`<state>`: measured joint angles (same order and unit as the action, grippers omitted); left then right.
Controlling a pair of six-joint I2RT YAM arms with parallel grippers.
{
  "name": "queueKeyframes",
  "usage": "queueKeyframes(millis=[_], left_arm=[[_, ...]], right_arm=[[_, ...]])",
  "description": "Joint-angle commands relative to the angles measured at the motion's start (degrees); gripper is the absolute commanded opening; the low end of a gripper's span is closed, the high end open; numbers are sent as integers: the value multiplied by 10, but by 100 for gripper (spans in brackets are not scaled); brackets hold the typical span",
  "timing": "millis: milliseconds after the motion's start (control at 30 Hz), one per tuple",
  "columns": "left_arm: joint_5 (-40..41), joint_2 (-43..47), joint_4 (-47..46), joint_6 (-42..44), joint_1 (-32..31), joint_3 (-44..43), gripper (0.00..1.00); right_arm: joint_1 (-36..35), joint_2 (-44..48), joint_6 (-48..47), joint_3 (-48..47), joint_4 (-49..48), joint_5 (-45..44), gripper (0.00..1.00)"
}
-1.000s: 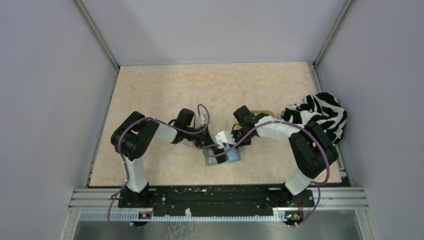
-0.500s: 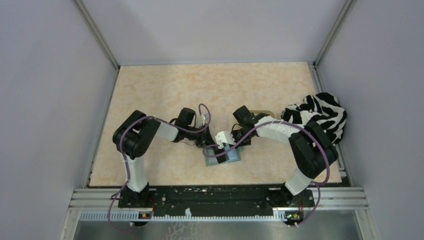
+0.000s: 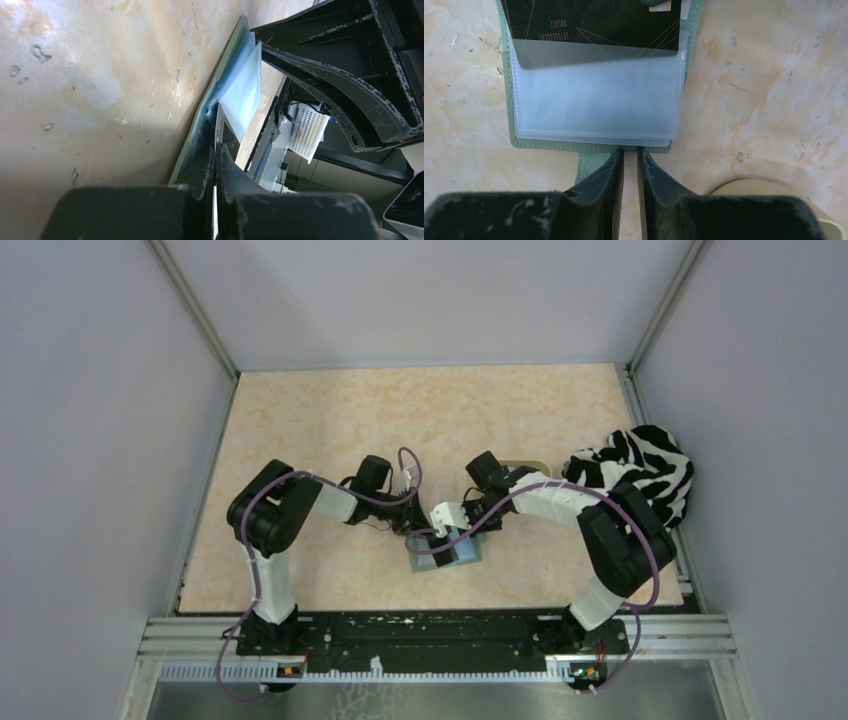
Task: Put the credit cards into the card holder
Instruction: Insert the credit card into the card holder.
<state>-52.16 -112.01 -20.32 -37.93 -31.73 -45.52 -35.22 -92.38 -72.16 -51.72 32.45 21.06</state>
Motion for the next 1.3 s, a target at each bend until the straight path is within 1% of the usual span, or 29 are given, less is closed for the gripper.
queueKeyframes(millis=[0, 333, 600, 667, 800, 900, 1267], left_arm=[[-2, -21, -12, 2, -1, -2, 0], [-12, -30, -41, -13, -1, 0, 0], [-6, -33, -31, -8, -2, -2, 8], [-6, -34, -31, -7, -2, -1, 9], [-7, -35, -27, -4, -2, -2, 11], [-7, -35, -25, -2, -2, -4, 12], [-9, -39, -23, -3, -2, -8, 13]], right_arm=[[-18, -9, 2, 6, -19, 14, 17], [-18, -8, 3, 5, -19, 14, 17], [-18, -5, 15, -1, -17, 10, 17], [-17, 1, 17, -2, -17, 8, 18], [-14, 15, 20, -3, -16, 8, 24], [-8, 23, 21, -4, -14, 6, 26], [4, 54, 11, -17, 12, 31, 27]])
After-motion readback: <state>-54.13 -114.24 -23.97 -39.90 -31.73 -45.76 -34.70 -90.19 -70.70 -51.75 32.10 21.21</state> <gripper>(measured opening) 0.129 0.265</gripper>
